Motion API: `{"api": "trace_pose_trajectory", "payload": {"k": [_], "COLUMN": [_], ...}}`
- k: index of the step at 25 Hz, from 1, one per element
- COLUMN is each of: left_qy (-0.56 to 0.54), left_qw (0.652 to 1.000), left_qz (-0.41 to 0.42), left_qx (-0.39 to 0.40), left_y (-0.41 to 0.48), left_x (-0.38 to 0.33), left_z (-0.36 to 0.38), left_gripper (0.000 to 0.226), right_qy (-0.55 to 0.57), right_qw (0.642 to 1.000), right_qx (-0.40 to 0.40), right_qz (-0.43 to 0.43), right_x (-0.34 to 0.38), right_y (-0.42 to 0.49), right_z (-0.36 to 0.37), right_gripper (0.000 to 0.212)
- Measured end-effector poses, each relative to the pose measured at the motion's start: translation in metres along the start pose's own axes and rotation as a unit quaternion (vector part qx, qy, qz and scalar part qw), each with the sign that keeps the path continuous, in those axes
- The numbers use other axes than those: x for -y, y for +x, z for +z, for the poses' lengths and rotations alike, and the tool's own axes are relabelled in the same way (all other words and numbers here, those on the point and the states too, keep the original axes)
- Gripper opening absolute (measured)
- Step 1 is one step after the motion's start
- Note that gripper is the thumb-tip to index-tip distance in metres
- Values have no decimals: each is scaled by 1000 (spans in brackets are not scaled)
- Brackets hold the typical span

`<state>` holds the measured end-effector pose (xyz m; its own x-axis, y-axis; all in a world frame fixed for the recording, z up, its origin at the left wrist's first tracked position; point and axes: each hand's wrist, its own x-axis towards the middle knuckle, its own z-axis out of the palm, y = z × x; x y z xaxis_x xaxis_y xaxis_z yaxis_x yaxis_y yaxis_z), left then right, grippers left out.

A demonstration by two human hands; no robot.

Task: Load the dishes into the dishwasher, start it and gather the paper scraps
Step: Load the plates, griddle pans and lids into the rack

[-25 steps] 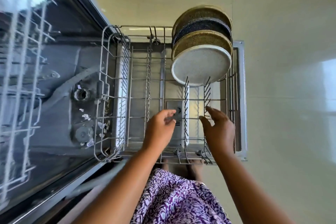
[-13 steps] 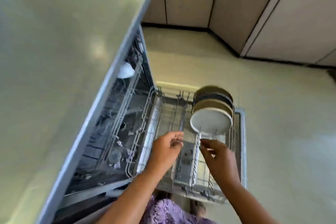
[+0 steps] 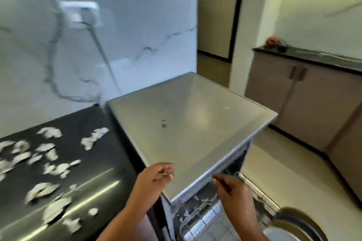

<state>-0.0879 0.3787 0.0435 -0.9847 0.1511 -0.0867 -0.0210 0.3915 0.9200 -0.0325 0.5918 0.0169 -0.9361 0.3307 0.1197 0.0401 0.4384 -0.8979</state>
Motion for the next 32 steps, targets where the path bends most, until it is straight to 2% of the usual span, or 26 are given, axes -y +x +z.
{"api": "trace_pose_trajectory", "payload": {"k": [2,5,10,13,17,24,28,32], "left_qy": [-26,-69,-89,-113,-133,-155,-203,-225], "left_qw": [994,970,928,891,844,798,739,687], "left_qz": [-19,-41,-69,-84,-93,-105,-98,-107], "left_qx": [-104,-228,-356,-432,-511,-573,-635,-683], "left_y": [-25,-67,-144,-193,-251,-337,-392,-439], "left_x": [0,5,15,24,39,83,123,166], "left_z": [-44,-93,-149,-182,-223,-309,-369,-423], "left_gripper": [20,13,22,20,17,14,17,18], "right_qy": [34,69,94,95,98,99,66,57], "right_qw": [996,985,954,927,893,860,828,806], "right_qx": [65,127,216,286,354,420,467,490], "right_qz": [-43,-97,-185,-222,-261,-273,-304,-328], "right_x": [32,66,118,144,179,237,270,302], "right_y": [7,8,-20,-46,-82,-159,-213,-259], "right_z": [19,56,112,145,186,268,320,371], "right_gripper": [22,41,37,33,30,32,28,34]}}
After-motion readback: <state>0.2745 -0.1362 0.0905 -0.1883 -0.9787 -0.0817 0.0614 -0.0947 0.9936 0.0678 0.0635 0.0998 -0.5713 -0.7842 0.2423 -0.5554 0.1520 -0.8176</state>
